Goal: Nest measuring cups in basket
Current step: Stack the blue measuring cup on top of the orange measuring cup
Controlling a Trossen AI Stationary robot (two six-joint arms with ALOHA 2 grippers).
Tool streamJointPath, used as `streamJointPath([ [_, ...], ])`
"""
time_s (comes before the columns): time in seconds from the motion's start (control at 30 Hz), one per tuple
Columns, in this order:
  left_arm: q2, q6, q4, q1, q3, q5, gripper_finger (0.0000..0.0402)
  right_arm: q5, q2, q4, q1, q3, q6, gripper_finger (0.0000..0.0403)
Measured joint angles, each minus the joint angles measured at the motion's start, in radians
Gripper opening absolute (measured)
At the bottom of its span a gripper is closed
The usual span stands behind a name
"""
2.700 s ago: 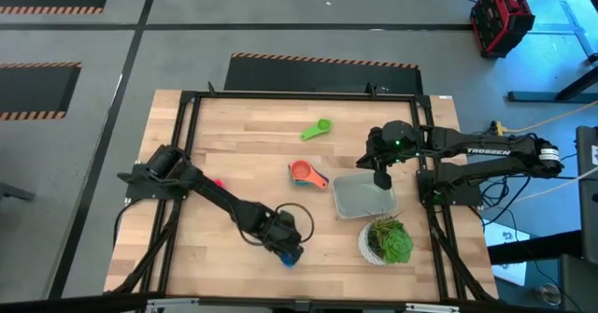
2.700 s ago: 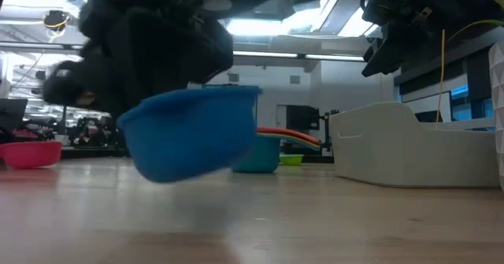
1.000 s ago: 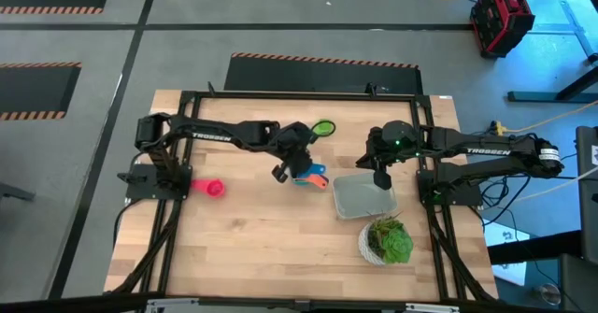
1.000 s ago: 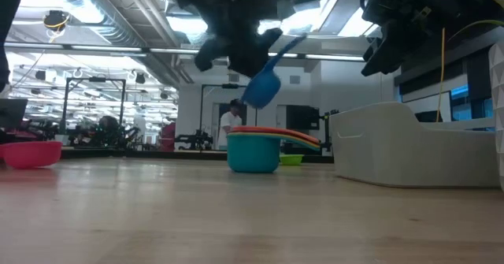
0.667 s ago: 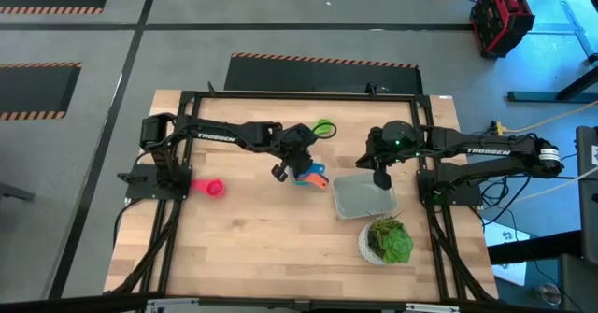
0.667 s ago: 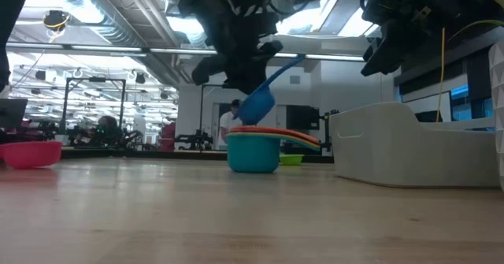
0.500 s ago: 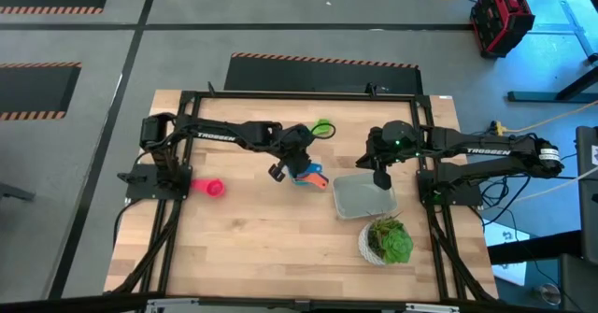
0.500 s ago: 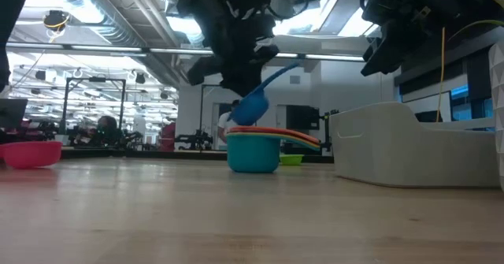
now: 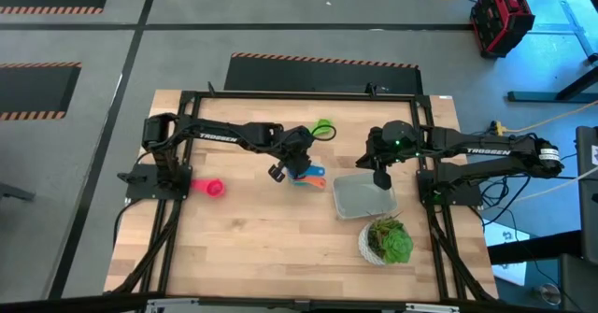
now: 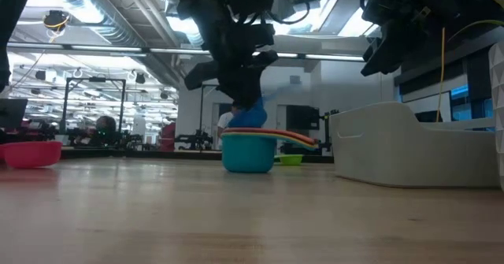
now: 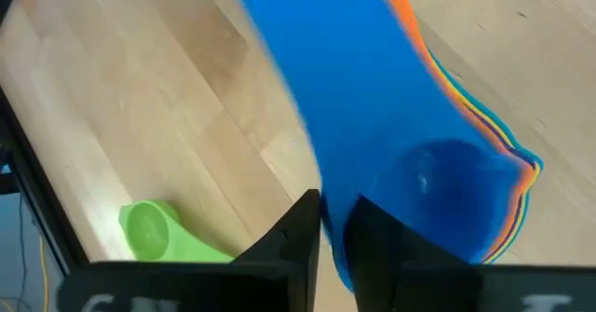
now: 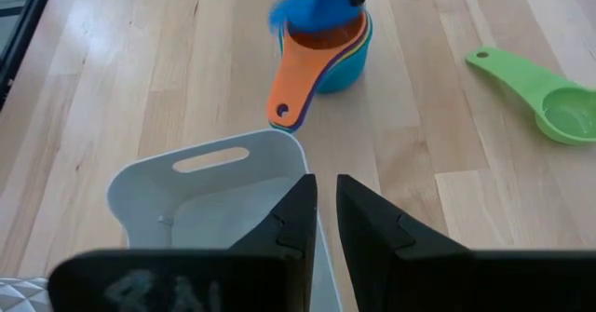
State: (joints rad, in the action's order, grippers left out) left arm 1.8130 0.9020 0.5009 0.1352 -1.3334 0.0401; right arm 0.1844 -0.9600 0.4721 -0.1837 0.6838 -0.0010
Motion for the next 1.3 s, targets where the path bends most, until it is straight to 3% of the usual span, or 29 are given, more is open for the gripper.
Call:
streamJointPath([
  [0.43,0.0,-0.01,0.0,0.0,0.0,0.0,0.009,0.0,0.0,0.0,0.0,0.0,-0.002,0.0051],
  [1.07,-0.045,-0.221,-0.009,0.015,0.0,0.019,0.0091,0.0,0.0,-0.092,0.0,0.0,-0.003,0.0051],
  [1.3,-0.034,-0.269,0.026,0.048,0.0,-0.033,0.0091,0.0,0.0,-0.097,0.0,0.0,-0.003,0.0051],
])
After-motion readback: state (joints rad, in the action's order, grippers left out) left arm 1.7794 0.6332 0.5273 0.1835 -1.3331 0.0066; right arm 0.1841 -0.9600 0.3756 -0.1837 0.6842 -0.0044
